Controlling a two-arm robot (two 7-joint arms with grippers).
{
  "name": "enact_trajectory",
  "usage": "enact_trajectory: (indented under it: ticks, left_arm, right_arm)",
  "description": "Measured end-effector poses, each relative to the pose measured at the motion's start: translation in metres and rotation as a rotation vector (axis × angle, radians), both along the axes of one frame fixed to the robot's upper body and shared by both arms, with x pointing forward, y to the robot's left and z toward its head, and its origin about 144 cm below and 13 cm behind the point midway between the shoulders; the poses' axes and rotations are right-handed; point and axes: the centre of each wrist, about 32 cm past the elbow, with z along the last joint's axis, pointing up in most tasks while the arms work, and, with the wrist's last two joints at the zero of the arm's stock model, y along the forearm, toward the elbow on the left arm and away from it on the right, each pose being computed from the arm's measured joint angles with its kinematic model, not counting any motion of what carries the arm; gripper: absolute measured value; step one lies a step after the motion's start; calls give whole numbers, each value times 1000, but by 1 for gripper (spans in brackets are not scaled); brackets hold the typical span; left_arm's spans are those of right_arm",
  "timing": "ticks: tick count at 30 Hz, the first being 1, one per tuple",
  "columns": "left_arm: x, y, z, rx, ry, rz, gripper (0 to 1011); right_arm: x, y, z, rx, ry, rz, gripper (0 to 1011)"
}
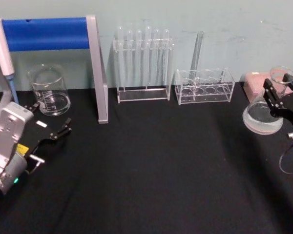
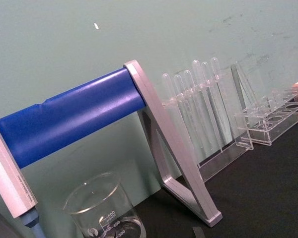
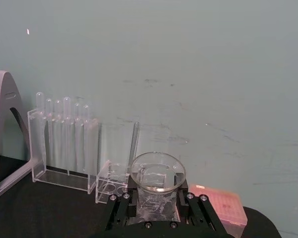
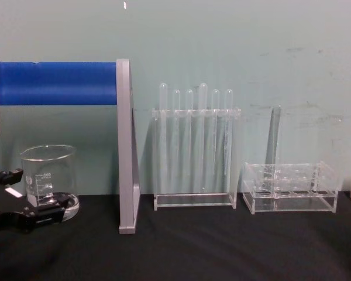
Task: Grasp the erlenmeyer flask with one hand, shake it three times, then place it back.
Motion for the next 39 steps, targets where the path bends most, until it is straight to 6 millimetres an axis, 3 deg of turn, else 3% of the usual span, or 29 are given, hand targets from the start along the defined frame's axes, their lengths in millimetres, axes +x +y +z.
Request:
enact_trajectory:
  ticks: [9,29,39]
  left_arm:
    - [0,0,0,0,0,0,1001]
    - [0,0,0,0,0,0,1001]
    - [0,0,0,0,0,0,1001]
  right_arm:
    - [9,8,0,4,6,102,448]
    - [50,76,-4,5,27,586,448]
    - [53,83,-4,11,28,620,448]
